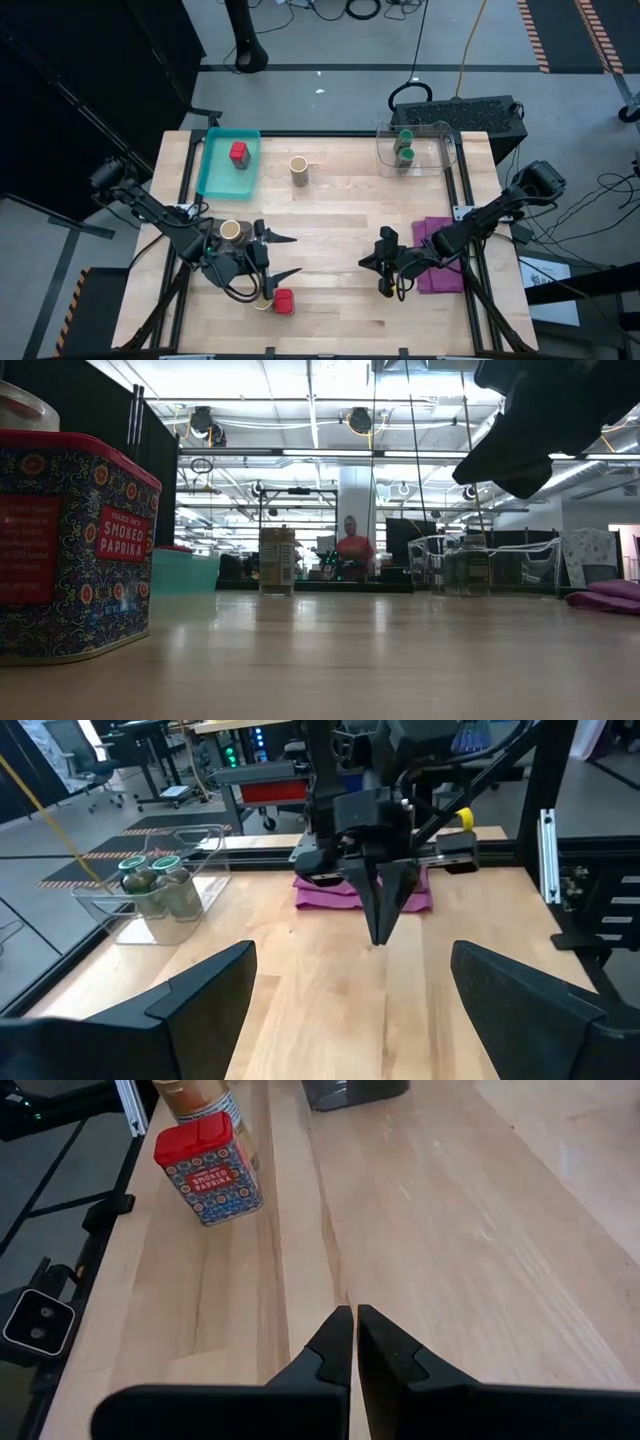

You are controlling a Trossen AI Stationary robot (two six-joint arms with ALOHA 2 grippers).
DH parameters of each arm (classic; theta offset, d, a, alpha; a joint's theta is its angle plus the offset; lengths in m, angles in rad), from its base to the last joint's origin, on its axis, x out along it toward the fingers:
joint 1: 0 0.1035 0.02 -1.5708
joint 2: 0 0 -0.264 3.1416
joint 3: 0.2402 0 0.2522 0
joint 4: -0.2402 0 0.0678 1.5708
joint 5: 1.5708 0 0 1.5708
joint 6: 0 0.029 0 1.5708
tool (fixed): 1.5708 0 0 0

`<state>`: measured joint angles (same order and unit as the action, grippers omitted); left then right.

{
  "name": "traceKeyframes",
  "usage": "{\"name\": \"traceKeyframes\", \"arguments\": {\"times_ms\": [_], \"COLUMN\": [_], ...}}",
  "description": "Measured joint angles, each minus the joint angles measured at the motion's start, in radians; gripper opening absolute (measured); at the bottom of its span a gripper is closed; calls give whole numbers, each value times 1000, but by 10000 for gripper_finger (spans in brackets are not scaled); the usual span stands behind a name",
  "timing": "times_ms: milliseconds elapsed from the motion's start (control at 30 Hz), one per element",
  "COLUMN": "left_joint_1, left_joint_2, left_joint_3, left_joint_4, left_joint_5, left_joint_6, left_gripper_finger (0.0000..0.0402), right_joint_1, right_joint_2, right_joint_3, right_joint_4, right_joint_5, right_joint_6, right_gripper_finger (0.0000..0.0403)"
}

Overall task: Sort spices by type
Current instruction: Put the top gold seasoning bottle into the black bin

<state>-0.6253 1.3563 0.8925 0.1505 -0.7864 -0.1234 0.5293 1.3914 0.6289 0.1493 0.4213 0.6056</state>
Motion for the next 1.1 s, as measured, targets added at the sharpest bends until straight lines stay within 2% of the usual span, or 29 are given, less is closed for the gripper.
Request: {"name": "traceKeyframes", "arguments": {"times_ms": [133, 267, 367, 500, 633, 800, 900, 1100], "left_joint_1": [15, 43, 76, 135, 221, 315, 342, 368], "left_joint_2": [0, 0, 0, 0, 0, -1, -1, -1], "left_joint_3": [0, 0, 0, 0, 0, 23, 41, 47], "left_joint_4": [-1, -2, 3, 66, 136, 114, 33, -75], "left_joint_5": [-2, -3, -3, 3, 85, 190, 202, 208], "left_joint_6": [21, 28, 88, 241, 366, 322, 269, 240], "left_gripper_finger": [341, 341, 341, 341, 341, 341, 341, 341], "right_joint_1": [0, -22, -59, -96, -97, -98, -103, -108], "right_joint_2": [0, 0, 0, 0, -2, -2, -1, -1], "right_joint_3": [0, 0, 0, 29, 93, 134, 133, 134], "right_joint_4": [-2, -27, -55, -51, -75, -267, -376, -435], "right_joint_5": [27, 77, 57, -49, -62, -57, -56, -21], "right_joint_6": [-10, 91, 171, 229, 207, 237, 281, 463], "right_gripper_finger": [0, 0, 0, 0, 0, 0, 0, 0]}}
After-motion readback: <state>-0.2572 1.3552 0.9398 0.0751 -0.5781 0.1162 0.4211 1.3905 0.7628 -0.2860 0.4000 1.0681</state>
